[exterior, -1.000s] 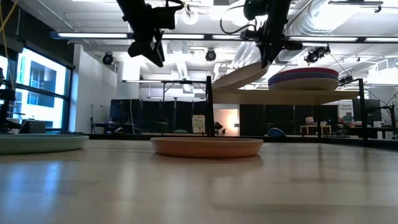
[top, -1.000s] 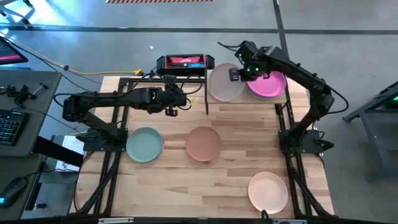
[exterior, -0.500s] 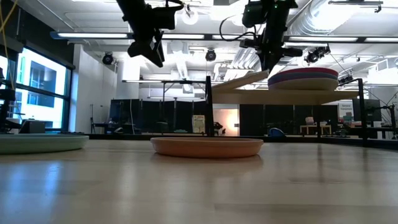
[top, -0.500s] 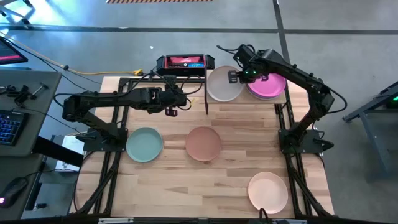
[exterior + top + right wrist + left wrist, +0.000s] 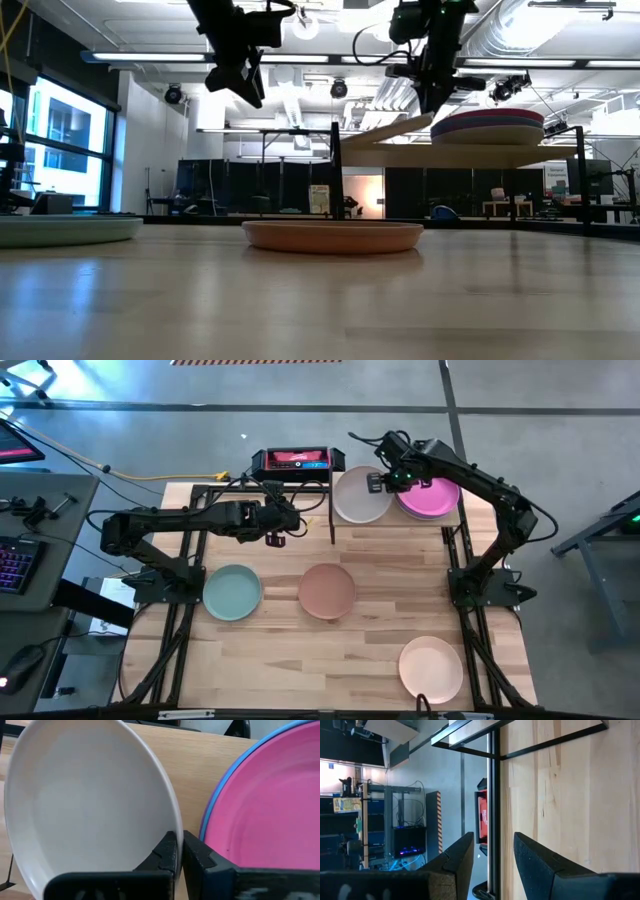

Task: Place and stack plates onto a shelf
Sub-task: Put the white plate on the shelf

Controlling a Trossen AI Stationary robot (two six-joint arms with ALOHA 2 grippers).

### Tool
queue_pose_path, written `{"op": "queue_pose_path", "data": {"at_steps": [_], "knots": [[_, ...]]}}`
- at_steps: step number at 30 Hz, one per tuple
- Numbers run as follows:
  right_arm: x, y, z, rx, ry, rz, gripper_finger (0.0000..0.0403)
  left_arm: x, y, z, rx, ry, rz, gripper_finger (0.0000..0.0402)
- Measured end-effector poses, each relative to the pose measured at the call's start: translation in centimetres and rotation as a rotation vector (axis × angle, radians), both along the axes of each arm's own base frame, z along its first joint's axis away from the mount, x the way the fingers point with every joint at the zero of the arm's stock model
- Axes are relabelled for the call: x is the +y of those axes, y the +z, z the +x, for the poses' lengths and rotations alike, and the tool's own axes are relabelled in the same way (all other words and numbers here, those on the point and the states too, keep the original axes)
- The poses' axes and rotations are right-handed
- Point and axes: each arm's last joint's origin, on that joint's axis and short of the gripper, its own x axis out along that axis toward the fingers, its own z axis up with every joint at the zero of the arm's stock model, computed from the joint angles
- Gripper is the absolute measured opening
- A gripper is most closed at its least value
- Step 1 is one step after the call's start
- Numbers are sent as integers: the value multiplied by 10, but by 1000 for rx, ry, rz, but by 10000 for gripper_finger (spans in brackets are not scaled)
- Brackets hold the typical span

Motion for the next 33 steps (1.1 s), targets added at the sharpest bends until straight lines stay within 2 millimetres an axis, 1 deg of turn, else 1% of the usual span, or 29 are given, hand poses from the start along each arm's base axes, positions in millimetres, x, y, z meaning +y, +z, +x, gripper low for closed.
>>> {"op": "queue_pose_path", "data": {"at_steps": [12, 16, 22, 33], "knots": [[0, 0, 1, -21, -2, 8, 0, 0, 0, 0, 0, 0, 0, 129], [-1, 0, 0, -5, -36, -17, 0, 0, 0, 0, 0, 0, 0, 129], [-1, 0, 1, 19, 59, -24, 1, 0, 0, 0, -13, 11, -7, 129], [-2, 0, 1, 25, 49, -37, 1, 0, 0, 0, -33, 27, -16, 129]]}}
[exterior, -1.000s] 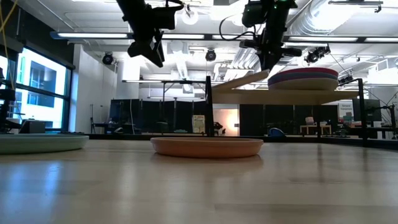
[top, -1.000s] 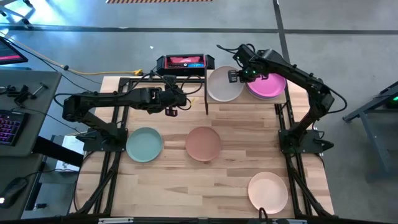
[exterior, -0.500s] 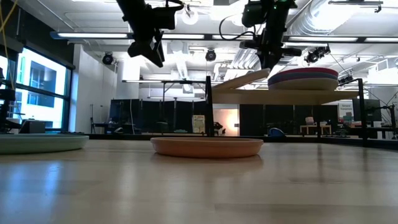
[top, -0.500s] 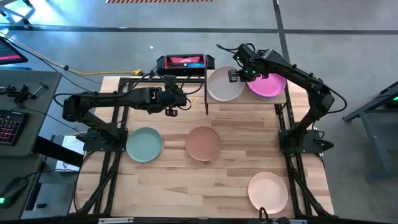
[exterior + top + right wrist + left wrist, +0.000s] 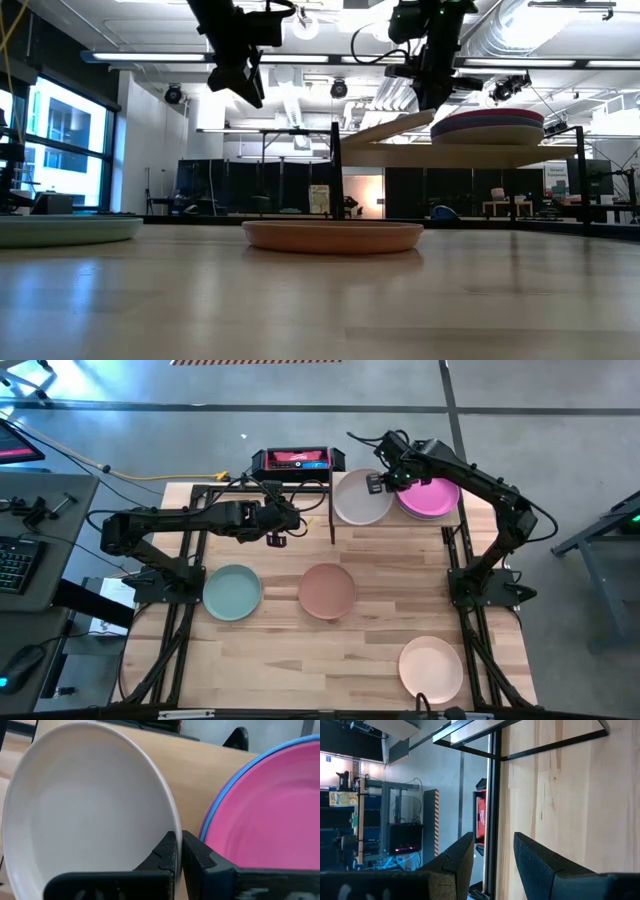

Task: Place and stack plates onto a shelf
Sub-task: Put the white plate on the shelf

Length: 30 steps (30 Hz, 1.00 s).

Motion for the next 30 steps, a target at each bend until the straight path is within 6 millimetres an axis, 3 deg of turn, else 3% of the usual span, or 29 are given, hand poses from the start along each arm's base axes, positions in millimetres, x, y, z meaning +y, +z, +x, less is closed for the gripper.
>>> {"op": "queue_pose_path", "data": {"at_steps": [30], "knots": [[-6, 2, 3, -45, 49, -29, 1, 0, 0, 0, -26, 21, -13, 129]]}}
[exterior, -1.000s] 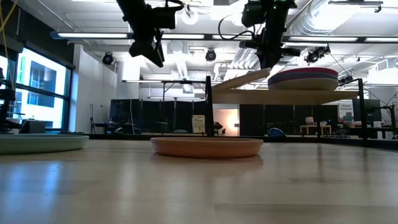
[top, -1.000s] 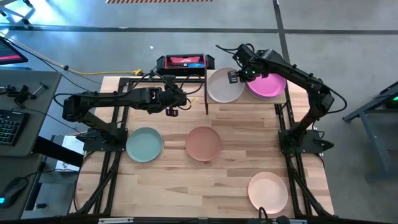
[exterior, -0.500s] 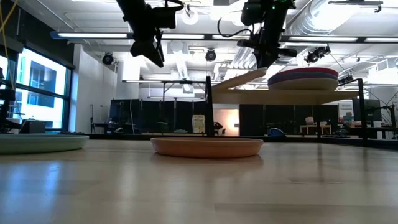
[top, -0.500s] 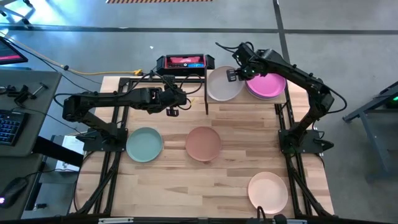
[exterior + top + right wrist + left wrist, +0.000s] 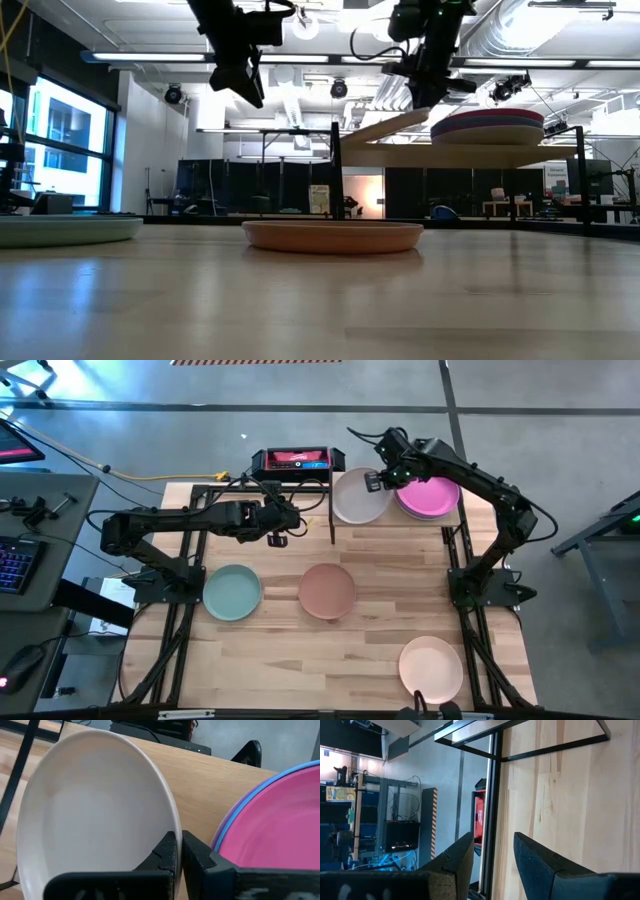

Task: Place and stack plates onto a shelf
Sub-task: Put the white plate on the shelf

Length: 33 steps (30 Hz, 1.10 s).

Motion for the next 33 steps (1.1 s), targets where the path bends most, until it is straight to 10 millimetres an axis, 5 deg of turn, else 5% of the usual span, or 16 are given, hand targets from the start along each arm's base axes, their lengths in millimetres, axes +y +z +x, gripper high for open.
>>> {"op": "queue_pose_path", "data": {"at_steps": [33], "knots": [[-1, 0, -1, 44, -4, -47, 1, 0, 0, 0, 2, -1, 1, 129]]}}
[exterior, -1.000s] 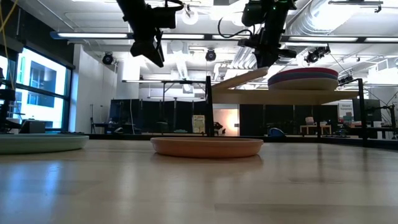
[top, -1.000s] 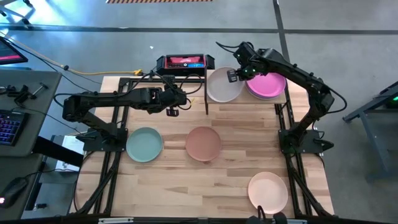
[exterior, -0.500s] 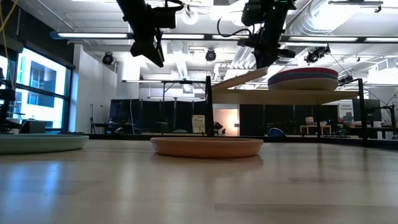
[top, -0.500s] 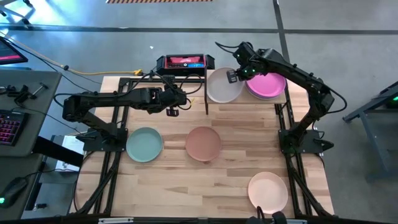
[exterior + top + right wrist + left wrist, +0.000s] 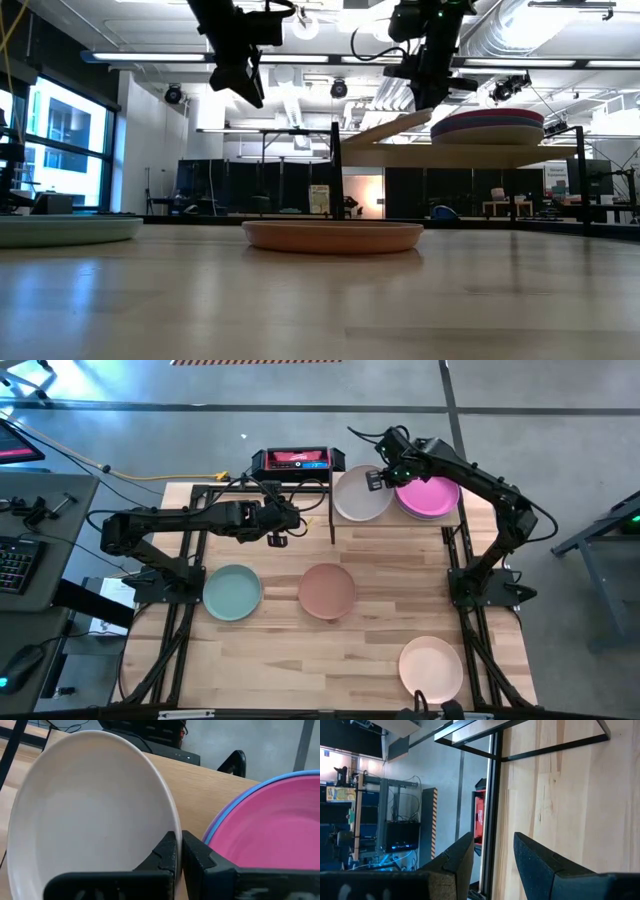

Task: Place and stack plates onto a shelf
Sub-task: Put the white plate on the shelf

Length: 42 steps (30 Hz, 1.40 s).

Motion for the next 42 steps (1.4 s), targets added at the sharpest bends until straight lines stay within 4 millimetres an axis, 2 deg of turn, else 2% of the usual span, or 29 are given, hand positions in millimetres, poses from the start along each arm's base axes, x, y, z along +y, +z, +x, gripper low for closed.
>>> {"op": "queue_pose_path", "data": {"at_steps": [38, 42], "knots": [[-7, 0, -4, -25, -7, 9, 1, 0, 0, 0, 0, -1, 0, 129], [-7, 0, -4, -24, -7, 7, 25, 0, 0, 0, 0, 0, 0, 129]]}}
